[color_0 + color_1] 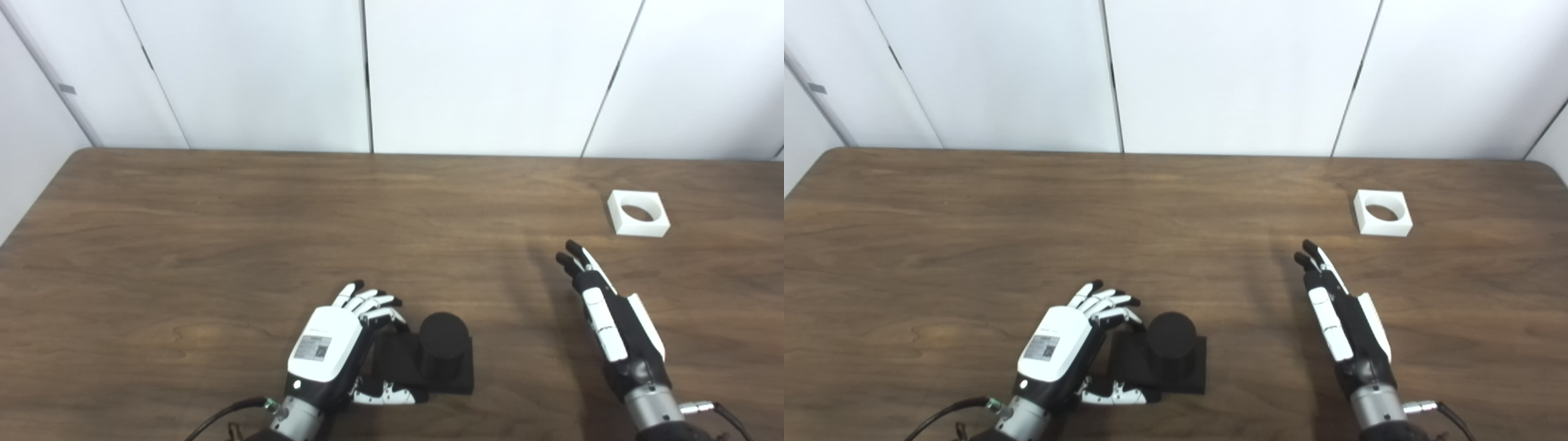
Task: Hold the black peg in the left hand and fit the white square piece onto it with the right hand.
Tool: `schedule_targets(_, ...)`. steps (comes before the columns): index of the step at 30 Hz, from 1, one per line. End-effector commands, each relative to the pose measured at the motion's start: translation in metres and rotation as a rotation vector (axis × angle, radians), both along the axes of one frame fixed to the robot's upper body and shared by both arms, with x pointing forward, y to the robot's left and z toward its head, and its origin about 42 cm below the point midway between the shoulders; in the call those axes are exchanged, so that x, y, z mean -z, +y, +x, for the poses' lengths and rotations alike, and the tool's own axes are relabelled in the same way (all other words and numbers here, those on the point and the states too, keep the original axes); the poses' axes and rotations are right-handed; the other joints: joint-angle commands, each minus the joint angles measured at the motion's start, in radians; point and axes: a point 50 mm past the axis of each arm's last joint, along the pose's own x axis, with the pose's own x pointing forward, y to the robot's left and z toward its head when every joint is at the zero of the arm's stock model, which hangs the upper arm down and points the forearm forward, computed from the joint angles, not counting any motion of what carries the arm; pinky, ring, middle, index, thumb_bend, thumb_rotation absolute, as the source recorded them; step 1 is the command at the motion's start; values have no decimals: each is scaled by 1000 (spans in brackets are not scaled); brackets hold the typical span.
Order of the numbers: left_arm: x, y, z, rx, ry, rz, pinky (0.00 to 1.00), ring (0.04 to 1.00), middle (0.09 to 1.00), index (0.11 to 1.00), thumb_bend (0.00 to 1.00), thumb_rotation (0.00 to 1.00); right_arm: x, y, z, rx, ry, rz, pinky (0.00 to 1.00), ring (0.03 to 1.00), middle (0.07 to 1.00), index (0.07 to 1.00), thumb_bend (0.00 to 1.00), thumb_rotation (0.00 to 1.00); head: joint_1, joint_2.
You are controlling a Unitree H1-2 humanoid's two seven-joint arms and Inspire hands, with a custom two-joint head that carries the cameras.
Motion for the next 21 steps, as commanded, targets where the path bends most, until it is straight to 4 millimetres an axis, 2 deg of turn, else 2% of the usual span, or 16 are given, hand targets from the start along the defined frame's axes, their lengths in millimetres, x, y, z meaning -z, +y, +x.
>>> schedule_targets(1,9,-5,-7,43,15,50,943,848,794,486,509,52,-11,6,3,5,-61,31,965,959,917,952,511,990,1,0)
schedule_targets(3,9,-6,-7,41,17,69,949,854,798,486,509,52,-11,4,2,6,-59,32,950,955,917,951,512,957,1,1)
schedule_targets(5,9,-7,-8,38,22,82,960,859,803,487,508,52,-13,2,2,10,-63,22,935,944,914,944,499,880,-2,2)
schedule_targets(7,9,-6,-8,37,40,95,971,866,806,487,507,52,-19,-4,3,14,-73,-27,874,917,900,921,470,780,-17,7)
schedule_targets(8,8,-5,-8,37,50,102,973,869,807,488,507,52,-24,-8,5,16,-79,-69,855,899,886,896,446,687,-17,7)
schedule_targets(12,7,0,-10,26,88,134,964,864,805,488,508,54,-49,-27,14,23,-83,-151,890,898,877,865,459,489,-62,9)
schedule_targets(13,7,2,-11,21,99,141,962,863,805,488,509,54,-55,-33,18,27,-85,-171,890,901,881,860,482,392,-73,9)
schedule_targets(16,9,6,-13,3,122,145,949,860,803,488,510,53,-73,-50,34,31,-127,-274,846,879,870,842,578,242,-107,12)
schedule_targets(21,14,10,-16,-14,145,141,935,855,798,488,512,51,-105,-76,68,52,-187,-494,836,857,849,826,716,192,-153,16)
